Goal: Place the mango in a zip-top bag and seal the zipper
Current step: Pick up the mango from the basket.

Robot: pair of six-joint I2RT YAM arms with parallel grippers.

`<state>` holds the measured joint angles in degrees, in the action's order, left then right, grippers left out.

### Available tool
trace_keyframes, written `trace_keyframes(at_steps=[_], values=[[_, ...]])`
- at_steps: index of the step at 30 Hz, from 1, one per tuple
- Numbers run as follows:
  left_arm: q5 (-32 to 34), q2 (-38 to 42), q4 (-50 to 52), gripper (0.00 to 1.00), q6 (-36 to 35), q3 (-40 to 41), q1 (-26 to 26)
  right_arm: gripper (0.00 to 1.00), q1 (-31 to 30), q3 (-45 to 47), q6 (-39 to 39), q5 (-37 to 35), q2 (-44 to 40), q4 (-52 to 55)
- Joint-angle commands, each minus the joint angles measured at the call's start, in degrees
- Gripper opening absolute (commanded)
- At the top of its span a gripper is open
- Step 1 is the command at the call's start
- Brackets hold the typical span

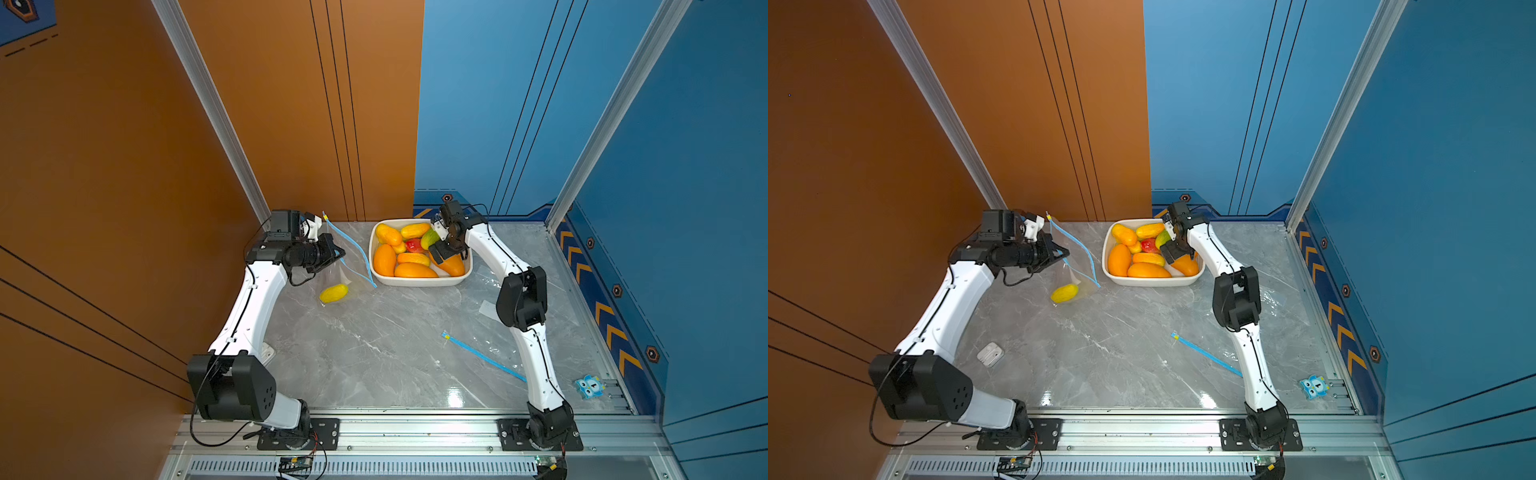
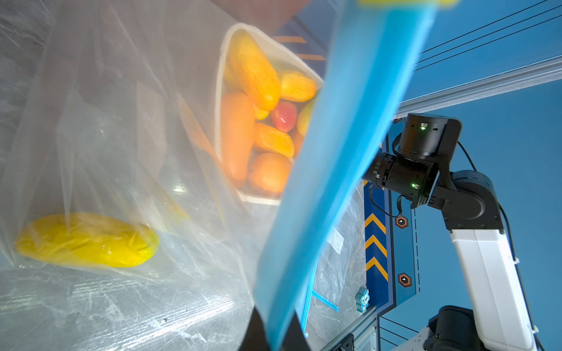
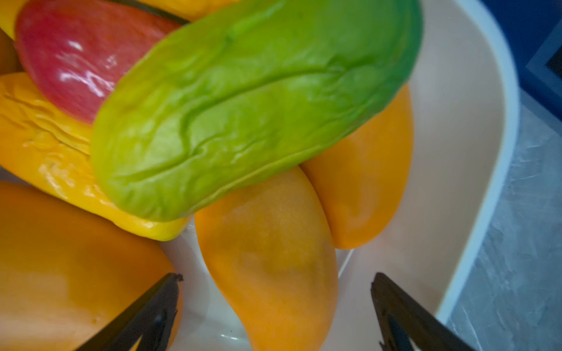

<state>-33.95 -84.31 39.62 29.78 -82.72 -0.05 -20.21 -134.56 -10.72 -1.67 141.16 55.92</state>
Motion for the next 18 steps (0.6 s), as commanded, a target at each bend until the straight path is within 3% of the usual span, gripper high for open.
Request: trace_keyframes(at_steps=[1,11,12,15,18], values=[[-0.14,0.84,-0.33,0.0,-1.77,0.5,-0.21,1.0,0.32,-2.45,-0.15,2.4,3.44,4.33],[-0.87,1.42,-0.33,0.0,-2.86,0.75,-0.63,0.86,-1.24,-5.27,3.09,0.14,7.19,4.46],[-0.85,1.43,-0.28,0.0,-3.1,0.85,-0.58,0.86,-1.53,-5.35,3.06,-1.15,7.54,4.55],[-1.29,1.41,-0.33,0.0,-3.44,0.82,-0.56,1.0,-2.47,-5.21,3.23,-7.72,8.7,5.16],[-1.81,1.0,-0.33,0.0,-3.76,0.76,-0.53,0.98,-2.3,-4.96,4.62,-8.99,9.04,5.25]])
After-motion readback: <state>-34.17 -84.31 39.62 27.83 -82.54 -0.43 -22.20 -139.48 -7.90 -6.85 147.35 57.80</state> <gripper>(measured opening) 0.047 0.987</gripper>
